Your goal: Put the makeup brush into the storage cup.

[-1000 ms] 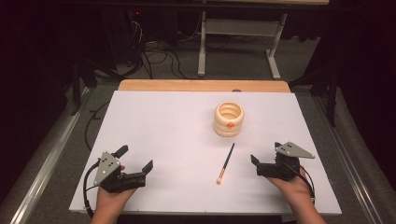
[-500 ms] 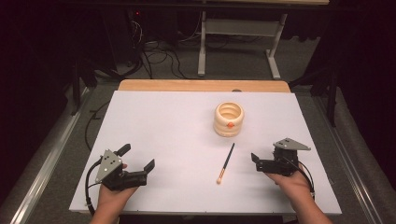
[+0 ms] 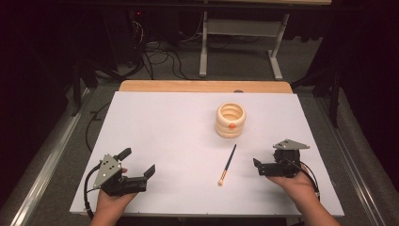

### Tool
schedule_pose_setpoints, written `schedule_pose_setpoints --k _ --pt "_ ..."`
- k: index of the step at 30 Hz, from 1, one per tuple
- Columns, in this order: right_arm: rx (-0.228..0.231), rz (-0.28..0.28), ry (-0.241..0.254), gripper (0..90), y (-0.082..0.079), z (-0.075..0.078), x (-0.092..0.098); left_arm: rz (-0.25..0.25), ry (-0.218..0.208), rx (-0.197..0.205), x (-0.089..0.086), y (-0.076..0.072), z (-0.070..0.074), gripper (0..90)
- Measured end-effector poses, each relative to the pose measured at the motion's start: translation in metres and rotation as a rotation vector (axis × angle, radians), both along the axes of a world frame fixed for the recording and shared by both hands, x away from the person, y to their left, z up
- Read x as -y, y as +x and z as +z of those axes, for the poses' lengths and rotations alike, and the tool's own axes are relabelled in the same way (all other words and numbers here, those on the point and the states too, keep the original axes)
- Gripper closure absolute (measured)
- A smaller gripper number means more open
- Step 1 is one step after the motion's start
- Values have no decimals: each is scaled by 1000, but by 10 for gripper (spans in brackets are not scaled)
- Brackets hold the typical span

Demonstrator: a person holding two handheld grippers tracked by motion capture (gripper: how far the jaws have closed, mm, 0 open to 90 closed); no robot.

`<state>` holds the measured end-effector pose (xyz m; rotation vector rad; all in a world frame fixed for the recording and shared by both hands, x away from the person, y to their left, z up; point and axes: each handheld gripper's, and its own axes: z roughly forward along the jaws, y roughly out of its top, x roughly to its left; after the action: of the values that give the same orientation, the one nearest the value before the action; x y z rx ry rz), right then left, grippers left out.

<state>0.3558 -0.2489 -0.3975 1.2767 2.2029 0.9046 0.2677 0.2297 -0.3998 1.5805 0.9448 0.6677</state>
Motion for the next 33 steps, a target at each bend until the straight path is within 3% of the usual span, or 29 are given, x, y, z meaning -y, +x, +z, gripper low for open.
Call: schedule_pose_setpoints --k 7,14,19,25,27,33 --pt "-27 19 -64 11 4 2 -9 -9 1 2 2 1 1 2" --pt "-86 42 -134 11 3 5 -16 -2 -7 -5 4 1 0 1" --pt "-122 36 -146 11 2 9 -14 -12 9 5 6 1 0 2" --pt "-140 22 -140 11 2 11 -14 -11 -8 -10 3 7 -2 2" --pt "-149 25 -164 11 1 8 -16 -23 -25 -17 5 10 -3 2" --pt "-190 43 -195 12 -3 7 -24 -33 -13 -2 11 9 0 2"
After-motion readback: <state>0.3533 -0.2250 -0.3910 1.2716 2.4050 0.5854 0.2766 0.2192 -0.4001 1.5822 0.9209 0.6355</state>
